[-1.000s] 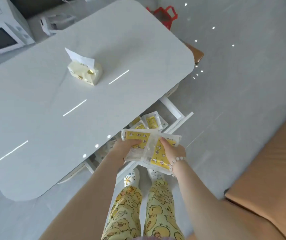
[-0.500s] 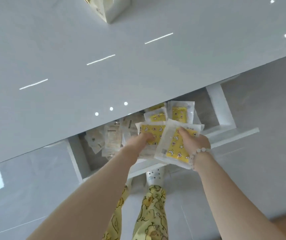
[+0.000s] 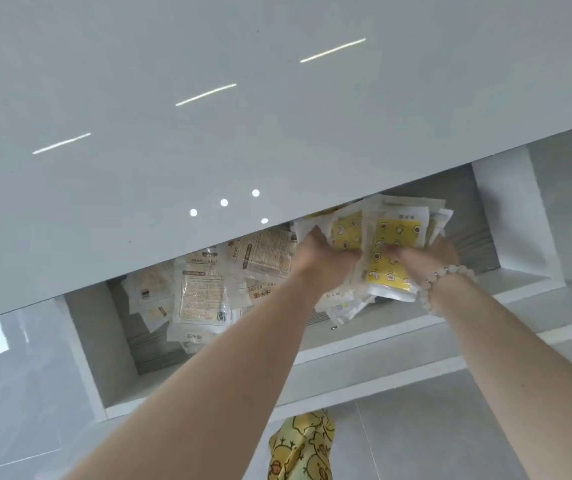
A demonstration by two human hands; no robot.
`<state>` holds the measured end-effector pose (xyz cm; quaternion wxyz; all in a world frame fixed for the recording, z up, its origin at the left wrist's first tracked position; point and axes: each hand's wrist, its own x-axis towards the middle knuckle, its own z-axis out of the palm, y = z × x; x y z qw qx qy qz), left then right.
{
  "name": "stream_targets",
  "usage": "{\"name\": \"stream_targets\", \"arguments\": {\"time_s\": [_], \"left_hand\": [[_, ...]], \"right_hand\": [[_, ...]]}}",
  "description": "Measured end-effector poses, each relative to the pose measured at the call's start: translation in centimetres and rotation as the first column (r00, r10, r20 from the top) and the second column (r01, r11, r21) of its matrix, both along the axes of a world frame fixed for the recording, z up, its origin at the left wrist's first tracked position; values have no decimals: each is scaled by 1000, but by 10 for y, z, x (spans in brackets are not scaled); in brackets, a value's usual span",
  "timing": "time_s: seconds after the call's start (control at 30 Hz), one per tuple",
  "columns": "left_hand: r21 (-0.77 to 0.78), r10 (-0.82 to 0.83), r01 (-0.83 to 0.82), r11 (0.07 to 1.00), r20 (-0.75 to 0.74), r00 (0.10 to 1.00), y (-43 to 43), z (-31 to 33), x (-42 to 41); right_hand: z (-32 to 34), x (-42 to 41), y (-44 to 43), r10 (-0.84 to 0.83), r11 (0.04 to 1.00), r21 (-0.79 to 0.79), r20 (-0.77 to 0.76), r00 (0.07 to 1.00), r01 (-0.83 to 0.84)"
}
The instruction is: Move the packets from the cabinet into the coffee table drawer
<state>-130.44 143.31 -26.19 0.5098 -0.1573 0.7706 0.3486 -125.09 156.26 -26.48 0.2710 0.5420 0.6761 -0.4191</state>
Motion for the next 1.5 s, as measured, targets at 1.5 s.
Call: {"name": "stream_targets", "arguments": {"time_s": [1.5], "left_hand": [[-503, -483, 51, 863, -790, 378, -106, 557, -102]], "right_hand": [[580, -123, -96, 955, 219, 802, -59, 291, -556]]}}
